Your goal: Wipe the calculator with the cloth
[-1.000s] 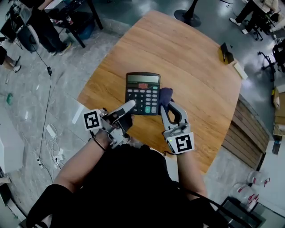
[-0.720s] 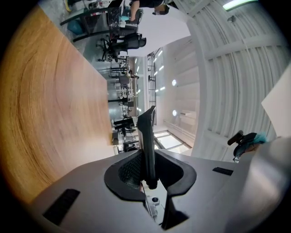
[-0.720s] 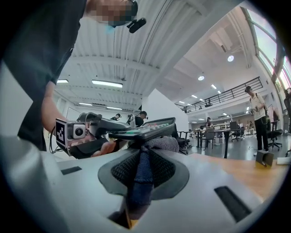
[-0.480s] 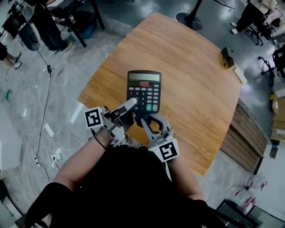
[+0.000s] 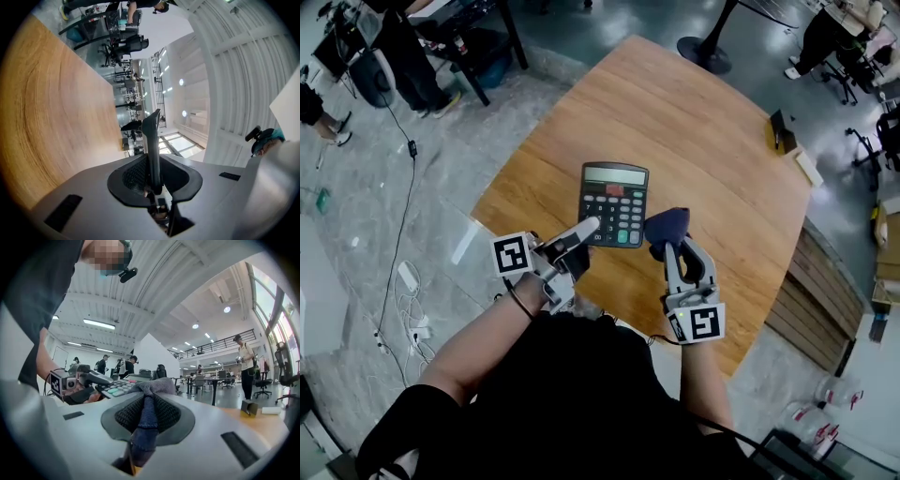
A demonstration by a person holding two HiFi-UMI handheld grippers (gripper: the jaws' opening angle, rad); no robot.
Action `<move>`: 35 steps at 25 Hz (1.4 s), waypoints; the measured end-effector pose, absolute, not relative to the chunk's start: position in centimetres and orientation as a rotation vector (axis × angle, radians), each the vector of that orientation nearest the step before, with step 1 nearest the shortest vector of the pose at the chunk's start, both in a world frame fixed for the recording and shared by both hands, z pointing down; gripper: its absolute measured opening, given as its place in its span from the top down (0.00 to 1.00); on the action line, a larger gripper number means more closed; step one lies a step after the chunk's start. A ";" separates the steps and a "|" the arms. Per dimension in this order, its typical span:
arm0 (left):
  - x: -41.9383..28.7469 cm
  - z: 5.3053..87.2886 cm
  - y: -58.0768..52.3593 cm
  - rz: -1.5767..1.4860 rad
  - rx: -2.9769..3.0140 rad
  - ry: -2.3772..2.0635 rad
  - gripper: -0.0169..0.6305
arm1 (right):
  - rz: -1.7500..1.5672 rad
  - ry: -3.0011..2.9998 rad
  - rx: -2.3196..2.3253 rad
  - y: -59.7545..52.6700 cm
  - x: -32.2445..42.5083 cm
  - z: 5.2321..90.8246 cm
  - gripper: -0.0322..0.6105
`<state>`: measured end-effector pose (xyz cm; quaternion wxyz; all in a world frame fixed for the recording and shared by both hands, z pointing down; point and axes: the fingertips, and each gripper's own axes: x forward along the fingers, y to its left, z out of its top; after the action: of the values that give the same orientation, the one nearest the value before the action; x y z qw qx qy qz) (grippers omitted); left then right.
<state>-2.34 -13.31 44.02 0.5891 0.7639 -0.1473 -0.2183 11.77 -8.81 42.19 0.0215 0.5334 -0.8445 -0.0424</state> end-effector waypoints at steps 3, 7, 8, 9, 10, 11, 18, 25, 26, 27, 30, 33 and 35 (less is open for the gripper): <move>-2.2 44.4 -12.8 -0.461 1.804 -0.352 0.86 | -0.201 -2.622 1.648 -9.0 10.9 39.4 0.86; -1.2 44.4 -12.7 -0.443 1.811 -0.348 0.86 | -0.274 -2.687 1.530 -8.7 6.9 37.8 0.86; -1.0 44.5 -12.8 -0.443 1.810 -0.352 0.86 | -0.270 -2.707 1.502 -8.6 6.0 37.7 0.86; -0.8 44.5 -12.9 -0.443 1.809 -0.358 0.86 | -0.258 -2.726 1.478 -8.3 5.1 37.8 0.86; -0.8 44.5 -13.0 -0.444 1.810 -0.365 0.86 | -0.242 -2.745 1.455 -8.1 4.3 37.8 0.86; -0.9 44.5 -13.1 -0.446 1.808 -0.372 0.86 | -0.229 -2.765 1.429 -7.7 3.3 37.8 0.86; -1.4 45.1 -13.3 -0.469 1.771 -0.394 0.86 | -0.177 -2.859 1.176 -5.1 -2.8 38.7 0.86; -1.6 48.3 -12.6 -0.396 1.752 -0.412 0.86 | 0.026 -2.709 1.344 -7.0 1.5 43.8 0.86; -1.6 49.2 -12.4 -0.374 1.749 -0.419 0.86 | 0.063 -2.670 1.392 -7.5 2.9 44.9 0.86; -1.6 50.1 -12.2 -0.353 1.742 -0.427 0.86 | 0.095 -2.628 1.437 -8.0 4.4 46.0 0.86; -1.3 53.1 -11.9 -0.312 1.711 -0.433 0.86 | 0.196 -2.490 1.576 -9.5 9.1 49.2 0.86; -1.3 56.6 -11.4 -0.243 1.694 -0.436 0.86 | 0.300 -2.336 1.680 -10.4 13.1 52.4 0.86; -1.5 59.1 -11.1 -0.195 1.689 -0.438 0.86 | 0.349 -2.257 1.702 -10.4 14.2 54.6 0.86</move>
<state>-1.48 -11.07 59.10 0.6388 0.7401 -0.1920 -0.0856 14.21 -10.40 54.64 0.1464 0.5911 -0.7839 0.1213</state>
